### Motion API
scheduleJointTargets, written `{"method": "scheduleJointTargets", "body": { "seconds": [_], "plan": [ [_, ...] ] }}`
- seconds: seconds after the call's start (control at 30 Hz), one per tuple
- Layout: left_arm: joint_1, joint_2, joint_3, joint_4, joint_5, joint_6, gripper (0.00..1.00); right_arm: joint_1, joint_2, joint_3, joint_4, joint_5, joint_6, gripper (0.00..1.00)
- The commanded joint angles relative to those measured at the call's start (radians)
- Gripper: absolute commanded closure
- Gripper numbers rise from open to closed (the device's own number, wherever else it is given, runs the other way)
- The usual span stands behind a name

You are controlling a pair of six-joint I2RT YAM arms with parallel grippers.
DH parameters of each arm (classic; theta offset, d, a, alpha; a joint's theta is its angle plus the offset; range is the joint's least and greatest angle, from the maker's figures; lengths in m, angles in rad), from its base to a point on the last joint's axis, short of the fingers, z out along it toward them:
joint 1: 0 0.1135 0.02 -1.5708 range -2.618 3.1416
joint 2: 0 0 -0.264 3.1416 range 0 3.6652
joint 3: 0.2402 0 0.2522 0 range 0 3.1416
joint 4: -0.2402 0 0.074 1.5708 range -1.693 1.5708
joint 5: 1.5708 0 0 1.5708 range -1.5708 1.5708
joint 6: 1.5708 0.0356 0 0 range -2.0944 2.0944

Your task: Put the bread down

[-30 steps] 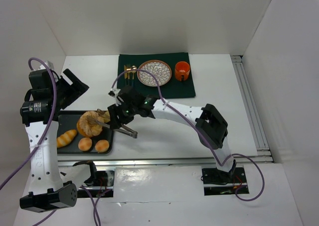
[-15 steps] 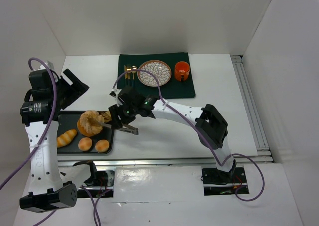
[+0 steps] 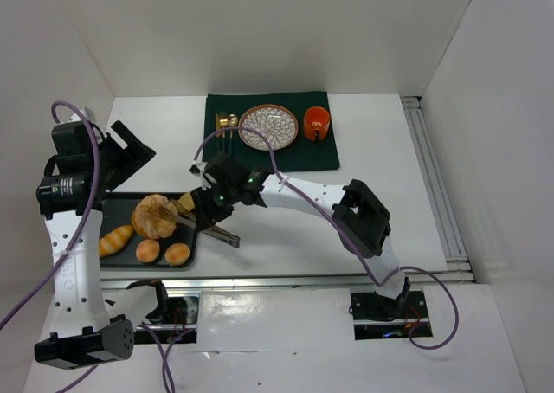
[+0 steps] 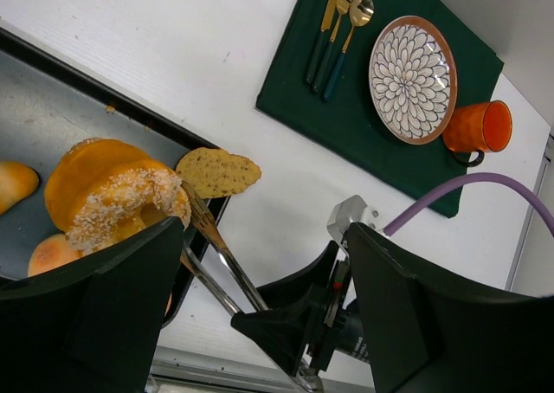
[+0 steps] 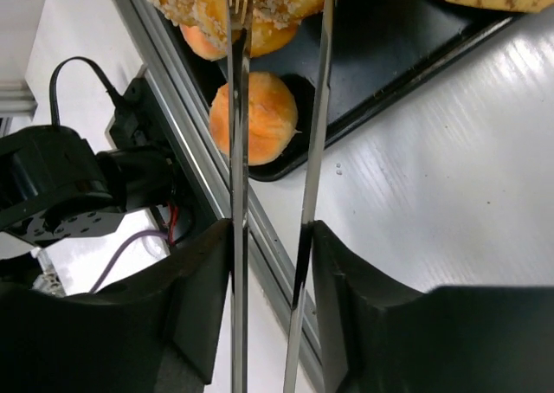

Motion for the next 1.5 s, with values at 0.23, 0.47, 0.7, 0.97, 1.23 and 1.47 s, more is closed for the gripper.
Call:
{"method": "scheduleJointTargets", "body": {
  "seconds": [0.23, 0.47, 0.7, 0.97, 1.23, 1.47],
  "plan": [
    [0.005, -0.017, 0.003, 0.029, 0.001, -0.007, 0.11, -0.025, -0.055, 0.035, 0.003, -0.045, -0.012, 0.78],
    [0.005, -0.017, 0.021, 0.029, -0.008, -0.007, 0.11, -0.035, -0.125, 0.012, 0.036, -0.08, -0.012, 0.86],
    [0.005, -0.007, 0.128, 0.018, -0.019, -0.007, 0.11, -0.064, -0.169, 0.032, 0.069, -0.102, -0.012, 0.88],
    [0.005, 0.005, 0.183, 0.009, -0.05, -0.016, 0.11, -0.183, -0.223, 0.072, 0.091, -0.007, 0.006, 0.88],
    [0.005, 0.005, 0.147, 0.009, -0.04, -0.025, 0.11, -0.369, -0.252, 0.104, 0.073, 0.105, 0.006, 0.88],
    [0.005, 0.005, 0.109, 0.009, -0.03, -0.025, 0.11, -0.548, -0.217, 0.15, 0.024, 0.182, -0.015, 0.88]
  ]
}}
